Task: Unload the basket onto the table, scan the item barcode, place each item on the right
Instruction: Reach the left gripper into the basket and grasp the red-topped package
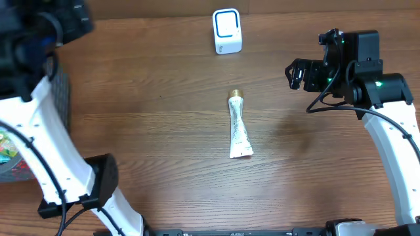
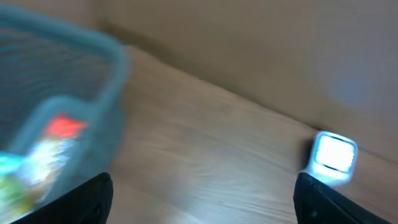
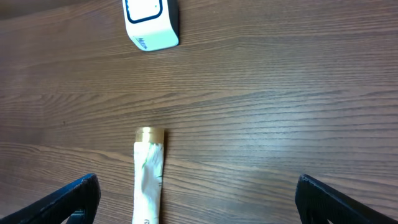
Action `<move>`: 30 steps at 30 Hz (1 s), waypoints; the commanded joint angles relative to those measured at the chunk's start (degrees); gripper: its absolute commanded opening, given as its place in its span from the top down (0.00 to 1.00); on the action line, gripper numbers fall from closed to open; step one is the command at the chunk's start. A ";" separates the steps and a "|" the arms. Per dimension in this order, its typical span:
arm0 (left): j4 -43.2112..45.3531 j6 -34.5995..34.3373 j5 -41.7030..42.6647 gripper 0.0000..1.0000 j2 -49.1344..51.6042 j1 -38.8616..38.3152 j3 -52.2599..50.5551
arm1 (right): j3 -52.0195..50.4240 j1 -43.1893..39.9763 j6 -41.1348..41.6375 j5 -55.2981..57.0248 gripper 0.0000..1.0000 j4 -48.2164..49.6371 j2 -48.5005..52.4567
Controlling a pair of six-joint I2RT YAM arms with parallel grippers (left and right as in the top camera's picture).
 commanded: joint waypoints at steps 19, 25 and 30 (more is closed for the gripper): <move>2.54 2.99 -14.84 0.21 3.85 19.26 -12.15 | 1.51 0.24 -0.13 -0.28 0.00 1.25 -0.15; 10.93 2.73 -4.61 0.22 3.85 26.56 -15.91 | 1.51 0.24 -0.13 -0.28 0.00 1.46 -0.15; 18.78 1.16 -6.93 0.17 3.87 30.14 -21.40 | 1.51 0.24 -0.13 -0.26 0.00 1.46 -0.15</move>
